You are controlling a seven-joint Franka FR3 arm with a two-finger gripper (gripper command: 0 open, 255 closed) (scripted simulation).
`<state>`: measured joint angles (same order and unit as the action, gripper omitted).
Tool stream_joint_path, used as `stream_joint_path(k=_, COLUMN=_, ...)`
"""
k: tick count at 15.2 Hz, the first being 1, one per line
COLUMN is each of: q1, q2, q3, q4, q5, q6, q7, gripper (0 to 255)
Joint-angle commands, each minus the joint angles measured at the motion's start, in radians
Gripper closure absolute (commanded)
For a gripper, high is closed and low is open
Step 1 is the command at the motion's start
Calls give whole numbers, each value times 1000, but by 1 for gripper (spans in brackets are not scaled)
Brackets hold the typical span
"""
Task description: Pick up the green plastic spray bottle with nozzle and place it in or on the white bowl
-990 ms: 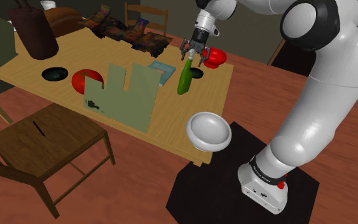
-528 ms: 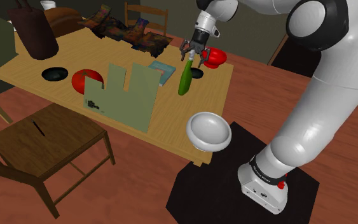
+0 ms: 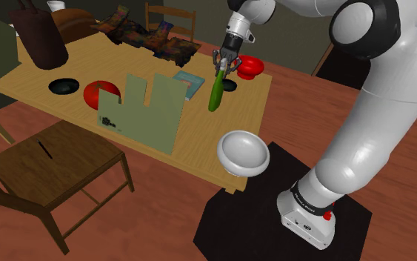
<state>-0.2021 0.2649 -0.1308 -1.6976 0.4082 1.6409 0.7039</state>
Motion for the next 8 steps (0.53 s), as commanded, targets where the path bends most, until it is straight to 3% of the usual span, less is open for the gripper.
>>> stream_joint_path(k=1, q1=-1, q2=55, q3=1, q4=-10, q5=-4, q6=-9, q7=-2, gripper=255)
stream_joint_path(k=5, q1=5, q2=53, q3=3, q4=-54, q5=-2, q6=32, q7=-10, gripper=255)
stream_joint_path(k=8, q1=3, q2=39, q3=3, q4=-33, q5=-5, q6=-1, q7=3, gripper=255)
